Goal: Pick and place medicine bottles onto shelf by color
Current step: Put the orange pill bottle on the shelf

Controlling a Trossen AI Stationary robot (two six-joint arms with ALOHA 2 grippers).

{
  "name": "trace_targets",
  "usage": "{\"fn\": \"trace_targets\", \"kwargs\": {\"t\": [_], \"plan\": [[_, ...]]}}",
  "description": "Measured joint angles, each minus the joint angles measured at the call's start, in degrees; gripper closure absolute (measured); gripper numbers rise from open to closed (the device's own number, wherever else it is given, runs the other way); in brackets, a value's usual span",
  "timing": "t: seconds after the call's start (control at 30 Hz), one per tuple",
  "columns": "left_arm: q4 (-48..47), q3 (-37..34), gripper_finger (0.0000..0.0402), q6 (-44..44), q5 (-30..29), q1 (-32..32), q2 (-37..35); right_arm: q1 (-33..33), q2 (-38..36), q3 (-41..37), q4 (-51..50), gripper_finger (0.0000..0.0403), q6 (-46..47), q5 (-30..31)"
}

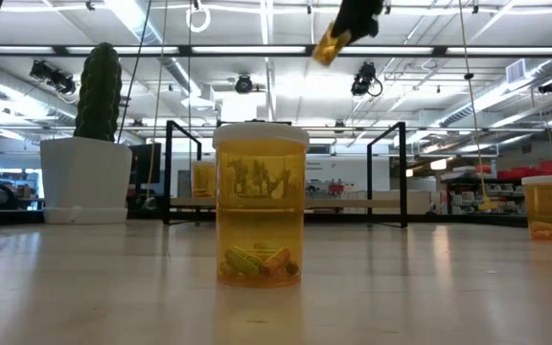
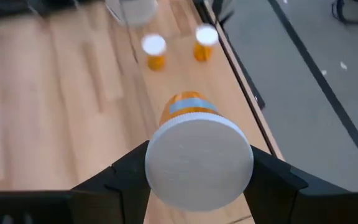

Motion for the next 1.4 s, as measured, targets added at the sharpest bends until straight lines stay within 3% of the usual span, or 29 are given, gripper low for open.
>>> {"fn": "trace_targets", "kwargs": {"t": [0.37,0.67,1.1,1.4], "plan": [[-2.32,0.01,0.0202,-5.43,0.0,-1.07,-3.81,-8.32,15.21,0.0,3.95,0.0179,-2.32,-1.57],[-3.97,-0.02,0.0212,-6.07,0.01,-1.66,-5.48,-5.56,23.72,0.0,12.08,0.0178,-0.29,2.79],[-7.81,0.0,0.0214,-9.97,0.06,-1.69,-5.68,-5.0,31.04,2.49,22.9,0.0178,6.69,2.74],[-8.31,0.0,0.0215,-9.91,0.03,-1.66,-5.64,-5.02,33.65,3.34,21.86,0.0178,7.77,1.25]]}}
